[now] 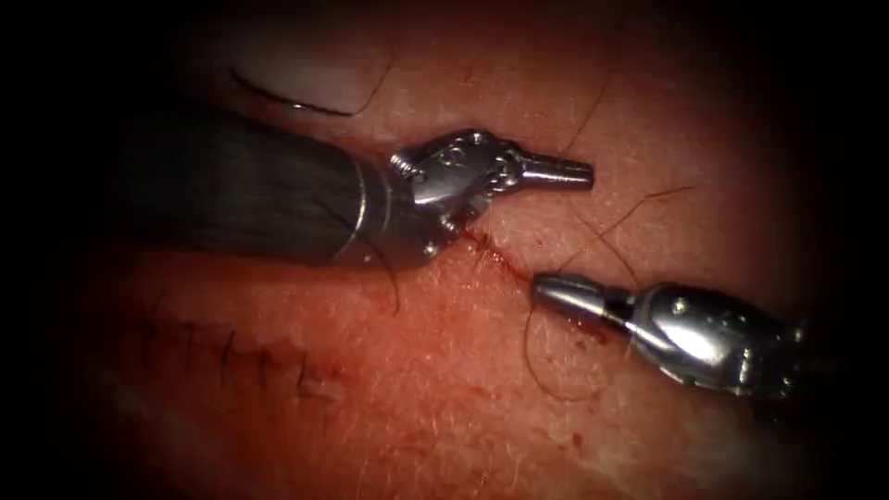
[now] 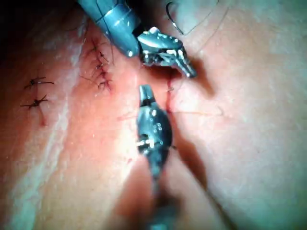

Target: Wound Closure

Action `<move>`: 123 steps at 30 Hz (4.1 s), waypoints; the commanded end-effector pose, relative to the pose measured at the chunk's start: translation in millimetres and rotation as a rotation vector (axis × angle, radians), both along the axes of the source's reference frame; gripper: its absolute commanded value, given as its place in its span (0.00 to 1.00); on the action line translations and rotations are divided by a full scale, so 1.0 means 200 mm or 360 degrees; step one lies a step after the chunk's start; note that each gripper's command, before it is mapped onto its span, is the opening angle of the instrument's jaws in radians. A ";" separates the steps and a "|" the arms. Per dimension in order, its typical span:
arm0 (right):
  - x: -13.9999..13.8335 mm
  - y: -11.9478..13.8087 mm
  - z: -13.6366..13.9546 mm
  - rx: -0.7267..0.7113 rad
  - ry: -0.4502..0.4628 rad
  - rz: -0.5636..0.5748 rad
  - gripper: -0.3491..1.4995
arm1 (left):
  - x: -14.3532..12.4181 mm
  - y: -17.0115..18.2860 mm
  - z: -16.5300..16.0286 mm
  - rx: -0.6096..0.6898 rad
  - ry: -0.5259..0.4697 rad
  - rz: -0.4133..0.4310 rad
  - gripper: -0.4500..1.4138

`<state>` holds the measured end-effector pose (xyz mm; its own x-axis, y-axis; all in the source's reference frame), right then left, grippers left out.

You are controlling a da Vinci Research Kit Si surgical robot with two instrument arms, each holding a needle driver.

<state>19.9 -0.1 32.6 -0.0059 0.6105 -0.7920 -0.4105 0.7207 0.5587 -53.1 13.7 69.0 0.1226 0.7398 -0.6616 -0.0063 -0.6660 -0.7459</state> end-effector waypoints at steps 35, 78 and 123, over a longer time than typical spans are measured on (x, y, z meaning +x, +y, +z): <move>-0.008 -0.014 0.015 0.0760 -0.0100 0.1240 0.41 | 0.007 -0.025 0.002 0.0051 0.0022 -0.0004 0.00; -0.018 -0.004 0.036 0.0757 -0.0080 0.1794 0.17 | -0.003 -0.020 -0.001 0.0059 0.0000 0.0020 0.00; -0.019 -0.005 0.034 0.0763 -0.0096 0.1765 0.53 | -0.002 -0.024 0.000 0.0056 0.0046 0.0050 0.00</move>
